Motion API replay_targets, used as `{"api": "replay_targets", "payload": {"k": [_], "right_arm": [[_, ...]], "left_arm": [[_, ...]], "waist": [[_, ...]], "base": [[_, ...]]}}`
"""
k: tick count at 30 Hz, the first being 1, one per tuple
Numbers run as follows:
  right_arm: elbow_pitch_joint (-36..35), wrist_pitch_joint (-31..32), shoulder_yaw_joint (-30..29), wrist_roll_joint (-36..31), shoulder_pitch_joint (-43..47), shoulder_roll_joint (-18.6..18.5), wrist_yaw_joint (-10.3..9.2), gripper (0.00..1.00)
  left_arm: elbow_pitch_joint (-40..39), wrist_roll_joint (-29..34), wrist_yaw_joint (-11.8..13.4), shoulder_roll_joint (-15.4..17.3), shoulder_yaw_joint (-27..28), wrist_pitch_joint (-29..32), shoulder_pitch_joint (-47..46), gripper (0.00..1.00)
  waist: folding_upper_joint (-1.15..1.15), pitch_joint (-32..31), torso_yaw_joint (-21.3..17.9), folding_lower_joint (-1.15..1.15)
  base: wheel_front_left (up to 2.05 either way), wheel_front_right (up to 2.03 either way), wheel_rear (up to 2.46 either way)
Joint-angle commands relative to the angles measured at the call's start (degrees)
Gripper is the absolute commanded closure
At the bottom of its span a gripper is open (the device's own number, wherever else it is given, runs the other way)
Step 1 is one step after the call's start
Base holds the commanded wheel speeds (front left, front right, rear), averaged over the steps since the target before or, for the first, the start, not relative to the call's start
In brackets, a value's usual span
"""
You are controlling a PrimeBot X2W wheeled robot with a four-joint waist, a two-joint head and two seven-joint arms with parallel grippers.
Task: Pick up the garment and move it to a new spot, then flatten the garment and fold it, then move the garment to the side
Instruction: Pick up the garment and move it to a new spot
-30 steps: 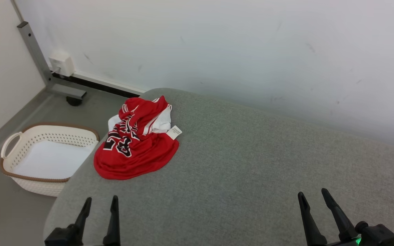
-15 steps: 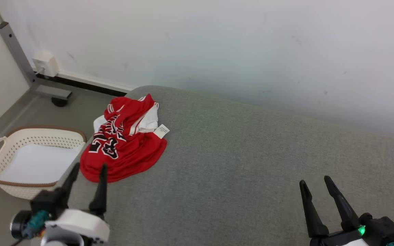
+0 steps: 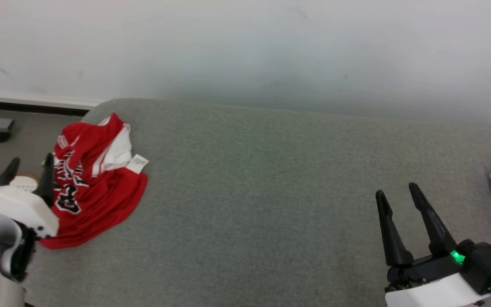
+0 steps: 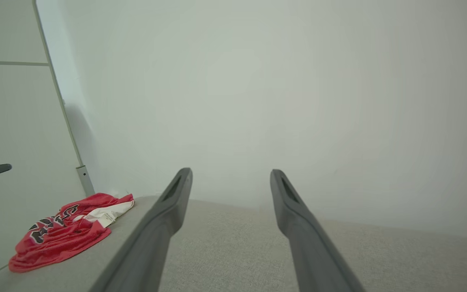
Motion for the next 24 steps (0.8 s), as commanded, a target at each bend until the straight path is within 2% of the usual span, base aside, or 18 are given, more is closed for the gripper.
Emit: {"api": "replay_targets", "payload": {"k": [1, 10, 13, 18, 24], "right_arm": [[-0.81, -0.16, -0.14, -0.31, -1.31, -0.58, -0.13, 0.00], [-2.69, -0.16, 0.40, 0.35, -4.90, -0.01, -0.12, 0.00], [-2.92, -0.16, 0.25, 0.42, -5.41, 0.28, -0.13, 0.00], [-2.66, -0.16, 0.15, 0.73, -6.06, 0.73, -0.13, 0.00], [-2.43, -0.16, -0.09, 0.58, -6.30, 1.19, -0.13, 0.00]], "left_arm": [[3.12, -1.08, 0.48, 1.60, 1.66, 0.77, -1.65, 0.00], [19.39, -5.63, 2.39, 6.59, 7.27, 4.64, -5.55, 0.00], [24.11, -6.48, 2.21, 7.14, 7.82, 6.84, -5.56, 0.00], [30.52, -6.64, 1.67, 7.66, 6.91, 10.54, -4.46, 0.00], [37.10, -7.49, 1.37, 5.64, 6.28, 11.70, -3.08, 0.01]], "waist": [[0.00, 2.55, -4.00, -0.01], [0.00, 8.61, -12.83, -0.01], [0.00, 10.30, -14.94, -0.01], [0.00, 11.82, -17.07, -0.01], [0.00, 11.76, -17.44, -0.01]], "base": [[0.00, 0.00, 0.00], [0.00, 0.00, 0.00], [0.00, 0.00, 0.00], [0.00, 0.00, 0.00], [0.00, 0.00, 0.00]]}}
